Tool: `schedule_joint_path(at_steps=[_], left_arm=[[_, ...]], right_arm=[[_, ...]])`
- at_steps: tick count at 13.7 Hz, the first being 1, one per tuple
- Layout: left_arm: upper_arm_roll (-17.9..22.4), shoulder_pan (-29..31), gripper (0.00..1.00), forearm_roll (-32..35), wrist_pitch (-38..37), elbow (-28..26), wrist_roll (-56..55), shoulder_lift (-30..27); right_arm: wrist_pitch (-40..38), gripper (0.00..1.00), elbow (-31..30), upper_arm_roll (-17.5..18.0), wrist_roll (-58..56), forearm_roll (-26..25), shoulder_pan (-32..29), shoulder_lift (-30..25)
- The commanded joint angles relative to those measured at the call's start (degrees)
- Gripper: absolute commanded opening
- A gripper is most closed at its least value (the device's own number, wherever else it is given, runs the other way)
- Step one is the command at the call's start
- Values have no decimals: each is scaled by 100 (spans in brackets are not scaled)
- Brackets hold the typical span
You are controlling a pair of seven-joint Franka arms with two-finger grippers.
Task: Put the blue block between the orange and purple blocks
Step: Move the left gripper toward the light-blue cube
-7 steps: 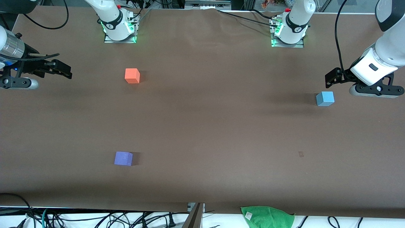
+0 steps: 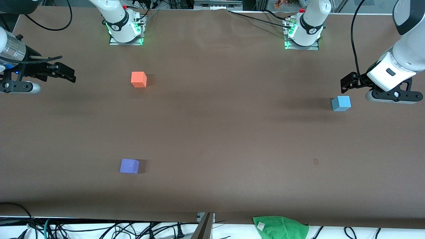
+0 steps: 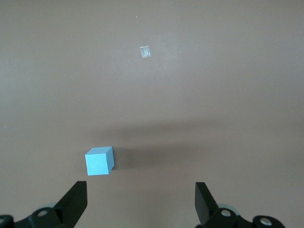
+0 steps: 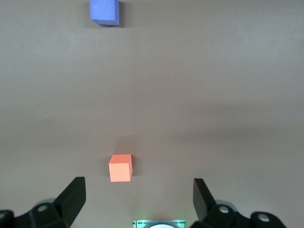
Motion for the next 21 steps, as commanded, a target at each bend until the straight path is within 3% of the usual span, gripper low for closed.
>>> schedule_joint_path(at_steps=[1,18,21], left_arm=[[35,-42,100,-57,-75,177,8,93],[0,-51,100,-65,-93,195,-10,111],[-61,-139,100,-30,-101,405,-1,251]], right_arm=[[-20,100,120,44,-3,116,-82,54],[-20,100,120,44,-12,125,-82,63],[-20,100,120,35,-12,125,-82,54]])
